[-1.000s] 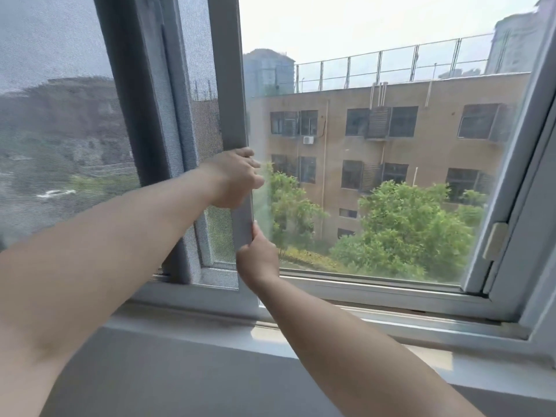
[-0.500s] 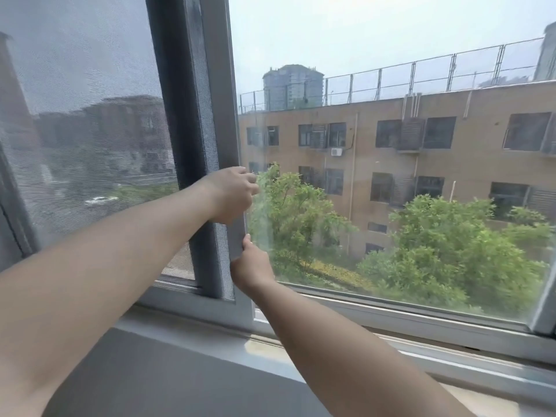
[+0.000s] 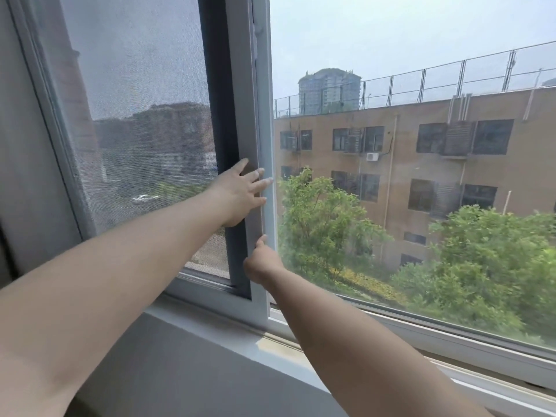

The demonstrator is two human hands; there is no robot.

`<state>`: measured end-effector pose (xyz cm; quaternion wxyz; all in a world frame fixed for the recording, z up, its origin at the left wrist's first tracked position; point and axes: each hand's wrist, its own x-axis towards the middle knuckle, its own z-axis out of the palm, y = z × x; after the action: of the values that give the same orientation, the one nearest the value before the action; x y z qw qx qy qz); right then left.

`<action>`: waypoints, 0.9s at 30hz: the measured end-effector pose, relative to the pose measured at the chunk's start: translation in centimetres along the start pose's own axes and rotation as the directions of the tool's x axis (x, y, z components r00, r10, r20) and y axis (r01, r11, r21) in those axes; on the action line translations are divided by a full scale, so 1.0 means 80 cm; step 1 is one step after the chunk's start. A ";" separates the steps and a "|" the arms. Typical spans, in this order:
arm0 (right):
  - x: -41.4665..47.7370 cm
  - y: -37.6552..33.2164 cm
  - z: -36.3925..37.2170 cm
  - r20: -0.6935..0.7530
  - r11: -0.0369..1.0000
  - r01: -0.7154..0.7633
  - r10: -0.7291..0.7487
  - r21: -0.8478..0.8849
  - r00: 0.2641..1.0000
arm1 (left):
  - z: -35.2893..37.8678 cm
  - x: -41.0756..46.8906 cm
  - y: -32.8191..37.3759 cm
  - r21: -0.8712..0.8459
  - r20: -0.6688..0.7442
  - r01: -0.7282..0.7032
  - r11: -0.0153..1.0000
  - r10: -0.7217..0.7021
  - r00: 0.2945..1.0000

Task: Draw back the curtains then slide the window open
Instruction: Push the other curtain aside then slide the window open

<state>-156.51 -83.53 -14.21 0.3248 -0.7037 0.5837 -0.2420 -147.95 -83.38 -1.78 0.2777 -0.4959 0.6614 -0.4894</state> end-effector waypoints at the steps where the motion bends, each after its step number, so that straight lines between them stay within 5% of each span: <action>1: 0.002 0.000 -0.003 -0.017 1.000 0.006 -0.007 -0.012 1.000 | -0.001 0.001 -0.003 0.014 -0.039 0.031 0.999 -0.031 0.999; 6: -0.005 -0.006 -0.019 -0.181 0.987 0.099 -0.076 0.124 0.981 | -0.018 0.006 -0.020 0.084 -0.083 0.263 0.961 -0.256 0.963; 11: -0.002 -0.017 -0.021 -0.056 0.984 0.110 -0.103 0.143 0.993 | -0.030 0.011 -0.016 0.143 -0.043 0.284 0.948 -0.281 0.959; 16: 0.006 -0.018 -0.026 0.057 0.984 0.100 -0.109 0.150 0.992 | -0.034 0.014 -0.022 -0.053 0.127 0.362 0.931 -0.354 0.927; 27: 0.027 -0.031 -0.016 0.142 0.985 0.101 -0.121 0.140 0.982 | -0.025 0.012 -0.034 -0.138 0.096 0.363 0.922 -0.352 0.931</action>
<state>-155.36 -85.62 -11.62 0.3996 -0.7283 0.5001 -0.2444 -148.92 -83.63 1.60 0.1676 -0.6447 0.5854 -0.4621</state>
